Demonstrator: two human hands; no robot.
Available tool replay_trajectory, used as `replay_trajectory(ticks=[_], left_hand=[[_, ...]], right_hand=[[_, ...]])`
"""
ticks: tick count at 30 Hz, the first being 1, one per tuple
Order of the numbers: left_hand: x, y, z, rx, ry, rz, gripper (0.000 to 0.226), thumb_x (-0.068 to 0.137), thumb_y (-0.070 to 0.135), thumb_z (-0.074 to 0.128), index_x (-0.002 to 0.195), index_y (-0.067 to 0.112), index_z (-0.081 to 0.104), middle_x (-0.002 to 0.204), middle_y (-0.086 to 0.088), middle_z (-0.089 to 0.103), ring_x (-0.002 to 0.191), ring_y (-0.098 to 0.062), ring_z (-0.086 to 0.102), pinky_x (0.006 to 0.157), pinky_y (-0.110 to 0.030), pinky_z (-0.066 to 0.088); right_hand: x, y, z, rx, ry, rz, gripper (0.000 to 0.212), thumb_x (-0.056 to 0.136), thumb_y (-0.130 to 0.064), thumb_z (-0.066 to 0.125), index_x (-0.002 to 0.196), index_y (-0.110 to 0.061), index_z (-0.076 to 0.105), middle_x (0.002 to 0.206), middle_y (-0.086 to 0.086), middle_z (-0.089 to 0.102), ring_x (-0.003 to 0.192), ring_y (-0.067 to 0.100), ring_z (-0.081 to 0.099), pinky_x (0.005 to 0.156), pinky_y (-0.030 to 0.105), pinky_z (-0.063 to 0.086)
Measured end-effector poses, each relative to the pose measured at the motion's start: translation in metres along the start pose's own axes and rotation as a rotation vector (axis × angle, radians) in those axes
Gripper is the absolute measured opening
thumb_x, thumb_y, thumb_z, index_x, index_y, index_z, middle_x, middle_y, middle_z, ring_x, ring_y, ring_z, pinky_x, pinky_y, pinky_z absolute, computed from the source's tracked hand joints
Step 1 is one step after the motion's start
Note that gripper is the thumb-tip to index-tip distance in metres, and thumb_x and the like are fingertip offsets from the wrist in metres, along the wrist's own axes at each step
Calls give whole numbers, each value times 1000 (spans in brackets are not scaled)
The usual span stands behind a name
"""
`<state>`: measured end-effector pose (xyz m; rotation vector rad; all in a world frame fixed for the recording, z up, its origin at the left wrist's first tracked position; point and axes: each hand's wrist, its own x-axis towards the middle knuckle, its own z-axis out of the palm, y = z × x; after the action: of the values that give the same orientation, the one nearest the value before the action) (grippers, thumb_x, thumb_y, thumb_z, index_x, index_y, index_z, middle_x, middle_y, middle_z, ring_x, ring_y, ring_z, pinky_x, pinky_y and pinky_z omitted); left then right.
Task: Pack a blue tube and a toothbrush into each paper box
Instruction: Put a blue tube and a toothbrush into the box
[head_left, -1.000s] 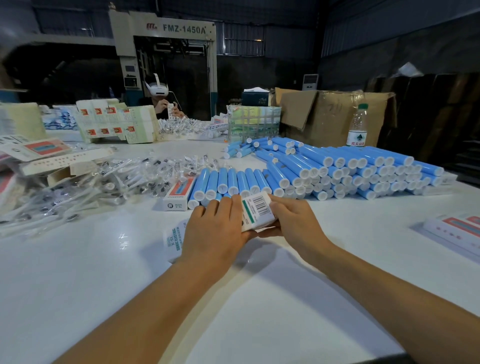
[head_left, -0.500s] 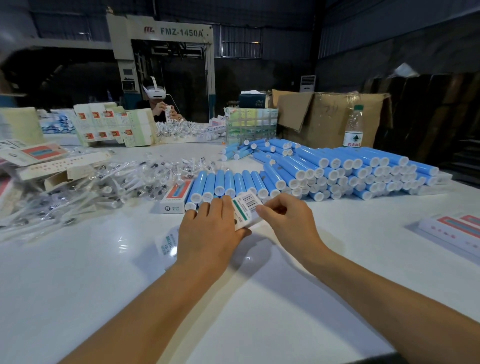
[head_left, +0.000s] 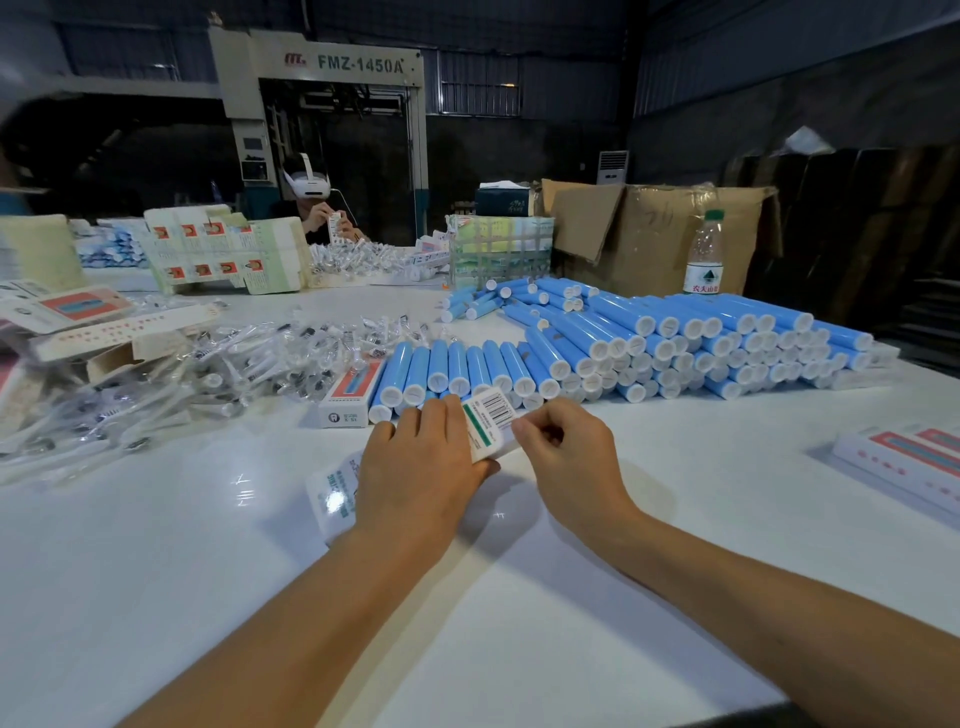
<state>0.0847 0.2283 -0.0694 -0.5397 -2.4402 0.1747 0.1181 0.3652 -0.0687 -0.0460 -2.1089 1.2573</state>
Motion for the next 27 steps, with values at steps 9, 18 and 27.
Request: replay_trajectory(ticks=[9, 18, 27], left_hand=[[5, -13, -9, -138, 27, -99, 70, 90, 65, 27, 140, 16, 23, 130, 0, 44, 116, -19, 46, 82, -30, 36], [17, -19, -34, -2243, 28, -736, 37, 93, 51, 38, 114, 25, 52, 95, -6, 71, 87, -21, 69, 64, -37, 54], [9, -17, -6, -1855, -169, -605, 28, 100, 41, 36, 98, 27, 60, 85, 1, 73, 84, -10, 68, 78, -35, 51]], right_hand=[[-3, -10, -3, 201, -88, 15, 23, 94, -9, 52, 88, -28, 64, 89, -5, 63, 72, 2, 53, 65, 21, 46], [-11, -7, 10, 13, -465, -73, 66, 85, -49, 52, 145, -44, 25, 124, -21, 41, 108, -5, 45, 86, 14, 41], [-4, 0, 6, -76, -451, -112, 60, 90, -28, 54, 143, -46, 32, 121, -7, 45, 104, -14, 39, 84, 2, 32]])
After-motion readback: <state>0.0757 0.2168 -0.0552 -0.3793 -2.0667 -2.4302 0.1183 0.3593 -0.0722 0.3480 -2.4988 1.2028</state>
